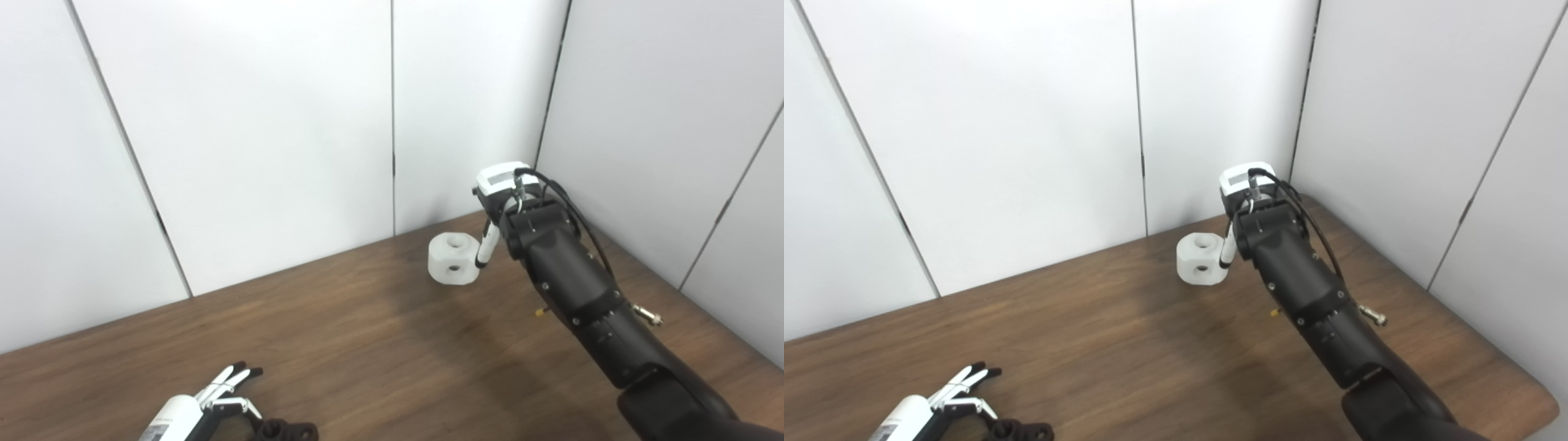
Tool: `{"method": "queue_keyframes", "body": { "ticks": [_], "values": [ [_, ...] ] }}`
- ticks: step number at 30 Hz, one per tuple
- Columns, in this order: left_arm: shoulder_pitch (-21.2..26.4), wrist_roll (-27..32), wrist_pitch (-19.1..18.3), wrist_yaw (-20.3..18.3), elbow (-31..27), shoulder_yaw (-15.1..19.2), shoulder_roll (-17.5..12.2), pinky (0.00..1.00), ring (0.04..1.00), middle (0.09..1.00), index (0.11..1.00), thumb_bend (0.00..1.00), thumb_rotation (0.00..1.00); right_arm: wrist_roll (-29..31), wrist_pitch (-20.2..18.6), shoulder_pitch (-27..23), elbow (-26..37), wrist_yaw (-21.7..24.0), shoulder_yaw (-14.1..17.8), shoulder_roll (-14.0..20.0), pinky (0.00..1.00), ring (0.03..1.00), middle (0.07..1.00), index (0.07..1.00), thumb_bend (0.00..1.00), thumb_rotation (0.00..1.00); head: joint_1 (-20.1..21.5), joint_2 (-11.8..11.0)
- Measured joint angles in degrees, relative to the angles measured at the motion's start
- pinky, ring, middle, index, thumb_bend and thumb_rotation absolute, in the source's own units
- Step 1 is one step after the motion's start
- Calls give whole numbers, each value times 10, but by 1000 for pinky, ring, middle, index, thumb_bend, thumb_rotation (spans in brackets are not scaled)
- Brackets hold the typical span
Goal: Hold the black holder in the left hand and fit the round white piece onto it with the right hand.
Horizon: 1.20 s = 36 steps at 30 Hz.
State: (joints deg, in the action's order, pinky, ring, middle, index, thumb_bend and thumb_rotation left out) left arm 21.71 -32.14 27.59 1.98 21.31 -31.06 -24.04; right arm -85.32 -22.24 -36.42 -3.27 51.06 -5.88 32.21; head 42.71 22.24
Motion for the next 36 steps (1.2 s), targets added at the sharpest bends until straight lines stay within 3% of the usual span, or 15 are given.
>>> {"method": "queue_keyframes", "body": {
  "ticks": [7,16,21,36],
  "values": [
    [0,0,0,0,0,0,0,872,977,933,485,522,58,1,-3,-2,-35,-10,-23,-1,925,1000,1000,869,1000,323,-4,4],
    [-4,6,0,0,1,2,0,948,1000,930,486,522,58,1,-20,-8,-75,-33,-56,-19,954,1000,1000,874,980,290,-13,7],
    [-4,6,0,0,1,2,0,997,1000,931,486,522,58,6,-20,-14,-91,-43,-61,-19,965,1000,1000,880,973,292,-15,6],
    [-9,6,-1,-1,-5,3,-1,1000,1000,931,486,523,58,37,-20,-19,-118,-76,-84,-18,959,995,995,856,964,293,-27,16]
  ]
}}
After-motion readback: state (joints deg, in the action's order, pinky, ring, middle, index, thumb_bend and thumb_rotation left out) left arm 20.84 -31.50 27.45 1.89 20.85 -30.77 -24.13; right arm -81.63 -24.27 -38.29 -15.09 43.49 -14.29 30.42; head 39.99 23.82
